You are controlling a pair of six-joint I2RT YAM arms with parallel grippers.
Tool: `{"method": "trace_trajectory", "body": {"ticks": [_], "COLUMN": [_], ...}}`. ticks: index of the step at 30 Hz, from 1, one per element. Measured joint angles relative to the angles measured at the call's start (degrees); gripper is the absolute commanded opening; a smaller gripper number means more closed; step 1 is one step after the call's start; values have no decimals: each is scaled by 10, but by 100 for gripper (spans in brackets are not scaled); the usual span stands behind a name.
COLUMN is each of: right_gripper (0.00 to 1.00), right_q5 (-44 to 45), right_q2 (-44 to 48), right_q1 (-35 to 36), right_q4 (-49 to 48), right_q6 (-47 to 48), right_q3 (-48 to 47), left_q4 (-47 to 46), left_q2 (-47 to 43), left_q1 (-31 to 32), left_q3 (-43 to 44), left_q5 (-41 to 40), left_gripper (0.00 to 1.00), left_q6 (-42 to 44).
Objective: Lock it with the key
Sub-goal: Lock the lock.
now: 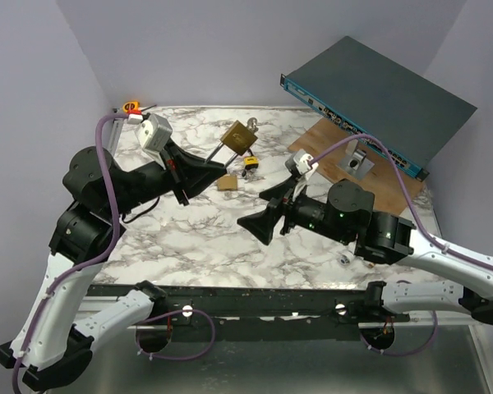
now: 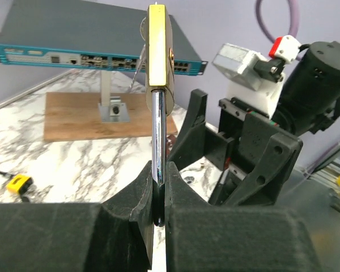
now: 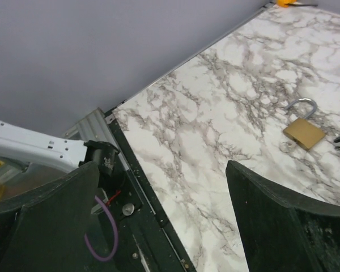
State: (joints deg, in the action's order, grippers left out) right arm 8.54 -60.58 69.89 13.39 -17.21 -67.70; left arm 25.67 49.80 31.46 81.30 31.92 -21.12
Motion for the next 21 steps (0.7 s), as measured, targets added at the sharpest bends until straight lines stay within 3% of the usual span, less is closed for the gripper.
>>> {"method": "trace_trajectory", "body": {"ticks": [3, 6, 15, 21], "right_gripper": [95, 95, 89, 83], "right_q5": [-10, -43, -242, -391], "right_q2": [6, -2, -12, -31], "right_q1": [-38, -122, -362, -419], "right_q4": [0, 0, -31, -128], "right_q6": [3, 1, -28, -69], "right_q3": [5, 11, 22, 22], "left_q4": [28, 48, 67, 77], "left_q2": [8, 9, 14, 16], "left_q1": [-20, -43, -83, -83], "left_q3": [17, 25, -4, -51], "left_q5": [0, 0, 38, 108], "left_gripper": [0, 0, 0, 0], "left_q6": [19, 33, 45, 35]}}
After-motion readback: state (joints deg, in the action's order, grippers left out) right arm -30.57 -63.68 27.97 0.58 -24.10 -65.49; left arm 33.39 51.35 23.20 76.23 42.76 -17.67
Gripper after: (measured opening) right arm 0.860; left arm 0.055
